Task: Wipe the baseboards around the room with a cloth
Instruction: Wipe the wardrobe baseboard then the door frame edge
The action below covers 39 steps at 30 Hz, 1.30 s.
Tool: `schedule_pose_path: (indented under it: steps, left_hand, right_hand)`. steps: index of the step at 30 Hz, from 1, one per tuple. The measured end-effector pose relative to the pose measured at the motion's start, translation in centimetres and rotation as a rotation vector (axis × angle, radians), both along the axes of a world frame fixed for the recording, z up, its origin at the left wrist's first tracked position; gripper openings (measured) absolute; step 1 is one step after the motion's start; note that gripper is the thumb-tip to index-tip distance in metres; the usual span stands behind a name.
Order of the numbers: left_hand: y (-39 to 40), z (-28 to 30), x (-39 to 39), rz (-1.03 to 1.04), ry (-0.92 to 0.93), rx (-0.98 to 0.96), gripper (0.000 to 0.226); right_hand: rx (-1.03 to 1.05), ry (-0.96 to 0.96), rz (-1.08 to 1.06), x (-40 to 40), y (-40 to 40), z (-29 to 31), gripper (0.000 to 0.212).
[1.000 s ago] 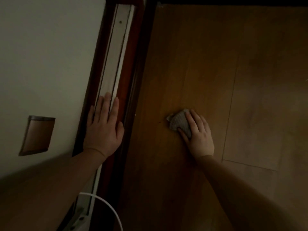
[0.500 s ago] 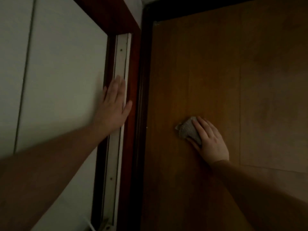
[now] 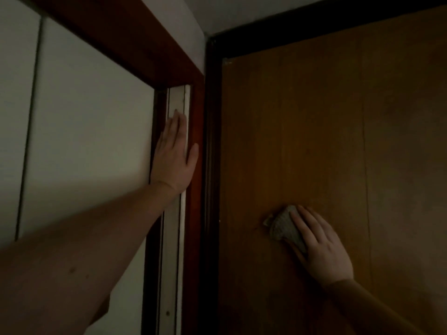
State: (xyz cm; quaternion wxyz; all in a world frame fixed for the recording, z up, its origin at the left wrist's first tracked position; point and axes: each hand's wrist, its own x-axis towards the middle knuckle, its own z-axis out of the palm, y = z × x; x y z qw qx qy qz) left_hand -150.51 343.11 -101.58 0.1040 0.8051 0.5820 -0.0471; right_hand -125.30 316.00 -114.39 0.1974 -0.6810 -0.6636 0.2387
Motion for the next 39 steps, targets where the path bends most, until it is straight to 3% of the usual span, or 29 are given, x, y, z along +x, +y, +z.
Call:
schedule_pose_path:
  steps: [10, 28, 34, 39]
  left_hand:
    - [0.3, 0.0, -0.2, -0.050, 0.007, 0.025, 0.057]
    - [0.6, -0.3, -0.5, -0.044, -0.014, 0.013, 0.057]
    - [0.4, -0.5, -0.6, -0.046, -0.047, 0.020, 0.057]
    - [0.6, -0.1, -0.5, -0.039, -0.067, -0.031, 0.058]
  right_hand:
    - [-0.047, 0.018, 0.043, 0.4, 0.1, 0.7, 0.070]
    - [-0.063, 0.046, 0.048, 0.2, 0.6, 0.7, 0.068]
    - [-0.206, 0.100, -0.009, 0.2, 1.2, 2.2, 0.065]
    - [-0.386, 0.099, -0.100, 1.8, 7.0, 7.1, 0.059]
